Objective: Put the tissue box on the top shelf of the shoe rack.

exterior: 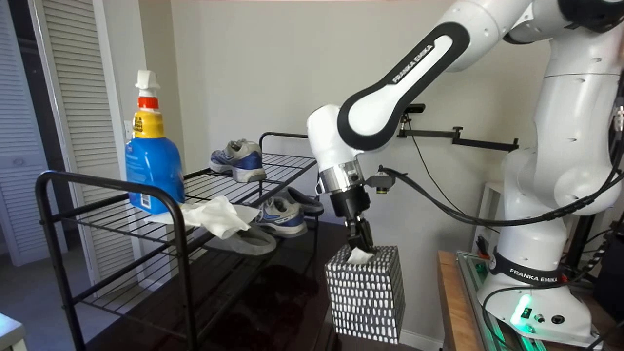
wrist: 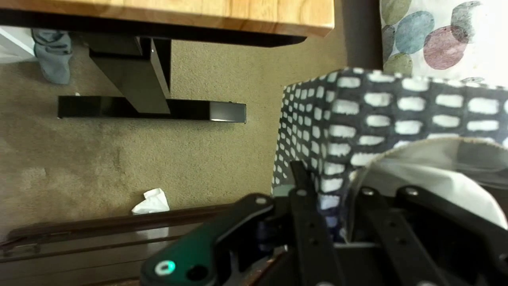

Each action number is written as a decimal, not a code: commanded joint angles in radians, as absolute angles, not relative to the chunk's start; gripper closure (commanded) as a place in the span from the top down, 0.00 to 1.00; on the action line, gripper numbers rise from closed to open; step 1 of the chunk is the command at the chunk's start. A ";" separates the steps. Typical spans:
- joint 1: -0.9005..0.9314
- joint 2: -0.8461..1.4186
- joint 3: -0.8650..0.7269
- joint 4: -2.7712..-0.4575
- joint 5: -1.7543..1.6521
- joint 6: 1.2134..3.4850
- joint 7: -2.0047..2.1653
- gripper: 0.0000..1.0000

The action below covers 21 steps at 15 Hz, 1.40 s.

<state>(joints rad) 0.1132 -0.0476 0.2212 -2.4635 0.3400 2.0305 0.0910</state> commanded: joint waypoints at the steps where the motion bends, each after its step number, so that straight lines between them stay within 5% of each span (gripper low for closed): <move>1: 0.128 -0.289 0.190 -2.491 0.343 1.866 0.213 0.02; 9: 0.046 -0.340 0.149 -2.096 0.283 1.611 0.455 0.02; 10: 0.065 -0.418 0.159 -2.225 0.304 1.671 0.412 0.02; 21: 0.059 -0.408 0.160 -2.217 0.305 1.661 0.424 0.02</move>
